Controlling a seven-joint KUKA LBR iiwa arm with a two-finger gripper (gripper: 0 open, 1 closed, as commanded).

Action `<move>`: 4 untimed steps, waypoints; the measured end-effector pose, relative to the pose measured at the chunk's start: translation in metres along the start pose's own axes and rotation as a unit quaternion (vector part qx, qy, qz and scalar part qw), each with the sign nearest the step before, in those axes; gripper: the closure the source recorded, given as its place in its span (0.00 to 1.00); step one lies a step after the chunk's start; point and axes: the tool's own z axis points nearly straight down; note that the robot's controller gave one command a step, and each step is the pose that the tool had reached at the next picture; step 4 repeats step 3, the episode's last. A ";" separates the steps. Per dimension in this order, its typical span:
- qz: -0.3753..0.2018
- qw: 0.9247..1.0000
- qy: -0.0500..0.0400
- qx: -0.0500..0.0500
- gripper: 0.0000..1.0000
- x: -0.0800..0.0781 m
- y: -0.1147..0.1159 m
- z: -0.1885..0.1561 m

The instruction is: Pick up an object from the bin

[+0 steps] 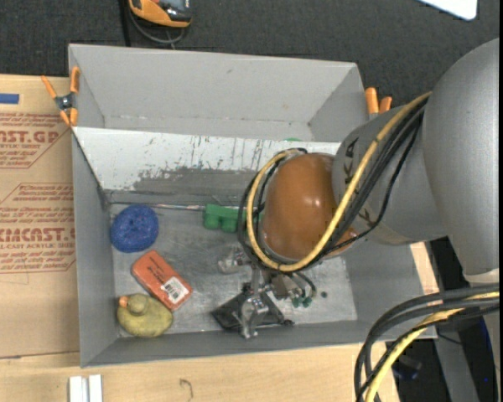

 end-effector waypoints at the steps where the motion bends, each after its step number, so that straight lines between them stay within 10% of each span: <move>1: -0.018 1.000 -0.002 0.000 1.00 0.004 -0.030 0.030; 2: -0.018 1.000 -0.002 0.001 1.00 0.004 -0.030 0.030; 3: -0.044 0.999 -0.003 0.001 1.00 0.002 -0.006 -0.195; 4: -0.044 0.999 -0.003 0.001 1.00 0.002 -0.006 -0.195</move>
Offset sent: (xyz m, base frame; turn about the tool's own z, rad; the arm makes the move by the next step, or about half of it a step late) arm 0.0000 0.0000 0.0000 0.0000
